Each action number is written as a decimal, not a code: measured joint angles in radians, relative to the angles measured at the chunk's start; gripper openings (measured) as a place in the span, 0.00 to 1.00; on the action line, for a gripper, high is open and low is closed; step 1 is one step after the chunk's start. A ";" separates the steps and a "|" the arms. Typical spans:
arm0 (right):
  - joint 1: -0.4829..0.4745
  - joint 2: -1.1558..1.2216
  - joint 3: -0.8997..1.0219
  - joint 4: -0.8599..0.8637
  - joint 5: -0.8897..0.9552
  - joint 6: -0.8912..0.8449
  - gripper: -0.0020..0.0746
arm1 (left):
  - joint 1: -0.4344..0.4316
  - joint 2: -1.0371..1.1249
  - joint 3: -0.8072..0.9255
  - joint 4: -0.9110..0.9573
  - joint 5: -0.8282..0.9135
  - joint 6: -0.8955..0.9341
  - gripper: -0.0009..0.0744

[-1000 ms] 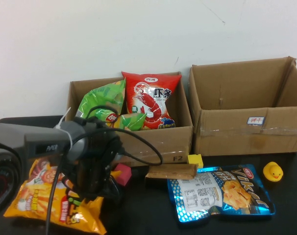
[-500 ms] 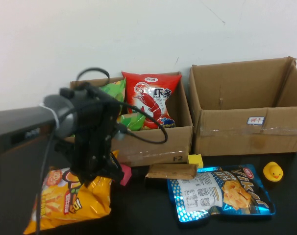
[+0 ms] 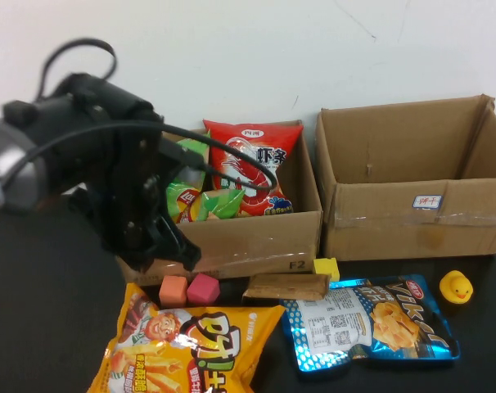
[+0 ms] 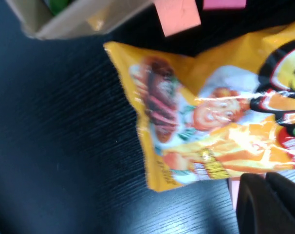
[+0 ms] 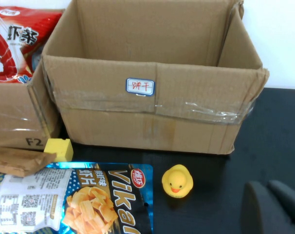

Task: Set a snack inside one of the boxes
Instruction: Pick up the potato chip

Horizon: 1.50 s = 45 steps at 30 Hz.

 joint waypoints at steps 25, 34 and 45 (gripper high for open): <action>0.000 0.000 0.000 0.006 0.000 0.000 0.02 | -0.326 0.309 0.000 0.212 -0.200 -0.261 0.89; 0.000 0.000 0.000 0.008 0.000 0.004 0.02 | -0.328 0.462 -0.004 0.253 -0.235 -0.289 0.85; 0.000 0.000 0.000 0.008 0.004 0.014 0.02 | -0.328 0.489 -0.020 0.267 -0.241 -0.270 0.15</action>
